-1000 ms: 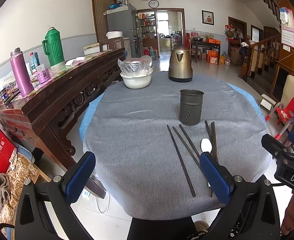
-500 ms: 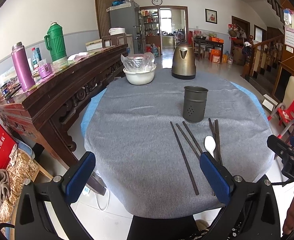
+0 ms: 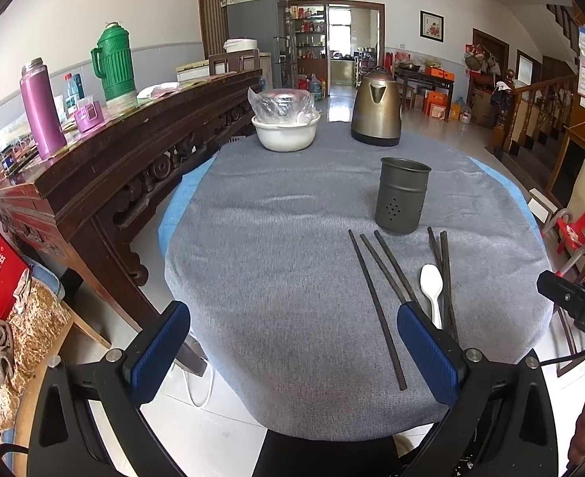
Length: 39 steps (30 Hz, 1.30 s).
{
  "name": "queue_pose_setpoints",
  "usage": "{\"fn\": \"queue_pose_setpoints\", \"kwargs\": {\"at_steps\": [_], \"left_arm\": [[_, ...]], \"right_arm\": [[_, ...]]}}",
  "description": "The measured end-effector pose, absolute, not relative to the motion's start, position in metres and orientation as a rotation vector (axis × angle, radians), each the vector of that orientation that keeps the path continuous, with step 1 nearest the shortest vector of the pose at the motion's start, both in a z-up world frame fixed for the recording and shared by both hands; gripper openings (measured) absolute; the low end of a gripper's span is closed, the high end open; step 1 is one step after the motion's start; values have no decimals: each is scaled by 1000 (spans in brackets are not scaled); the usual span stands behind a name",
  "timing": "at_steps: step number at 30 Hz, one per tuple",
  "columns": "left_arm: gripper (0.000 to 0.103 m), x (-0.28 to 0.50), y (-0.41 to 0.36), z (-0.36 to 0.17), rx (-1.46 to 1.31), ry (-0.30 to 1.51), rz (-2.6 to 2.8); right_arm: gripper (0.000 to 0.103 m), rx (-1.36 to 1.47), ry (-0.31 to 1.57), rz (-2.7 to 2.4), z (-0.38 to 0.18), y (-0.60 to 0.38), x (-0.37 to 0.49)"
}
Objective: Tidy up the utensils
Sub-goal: 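Lower the right tool onto a dark chopstick and close it while the left tool grasps another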
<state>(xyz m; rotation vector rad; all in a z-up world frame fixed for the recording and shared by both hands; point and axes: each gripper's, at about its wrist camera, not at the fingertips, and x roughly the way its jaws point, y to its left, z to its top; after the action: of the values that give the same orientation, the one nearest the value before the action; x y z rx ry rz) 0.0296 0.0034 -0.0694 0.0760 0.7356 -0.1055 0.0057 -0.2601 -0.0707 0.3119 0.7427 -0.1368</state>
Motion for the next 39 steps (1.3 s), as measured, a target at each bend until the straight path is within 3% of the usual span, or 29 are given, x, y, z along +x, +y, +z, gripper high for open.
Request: {"fn": "queue_pose_setpoints", "kwargs": {"at_steps": [9, 14, 20, 24, 26, 30, 39], "left_arm": [[103, 49, 0, -86, 87, 784, -99], [103, 77, -3, -101, 99, 831, -91], [102, 129, -11, -130, 85, 938, -94], [82, 158, -24, -141, 69, 997, -130], [78, 172, -32, -145, 63, 1017, -153], [61, 193, -46, -155, 83, 1046, -179], [60, 224, -62, -179, 57, 1136, -217]], "right_arm": [[67, 390, 795, -114, -82, -277, 34], [43, 467, 866, -93, -98, -297, 70], [38, 596, 970, -54, -131, -322, 131], [33, 669, 1051, -20, -156, -330, 170], [31, 674, 1083, -27, -166, -332, 186], [28, 678, 1100, -43, -176, -339, 208], [22, 613, 1138, -71, -184, -332, 238]]}}
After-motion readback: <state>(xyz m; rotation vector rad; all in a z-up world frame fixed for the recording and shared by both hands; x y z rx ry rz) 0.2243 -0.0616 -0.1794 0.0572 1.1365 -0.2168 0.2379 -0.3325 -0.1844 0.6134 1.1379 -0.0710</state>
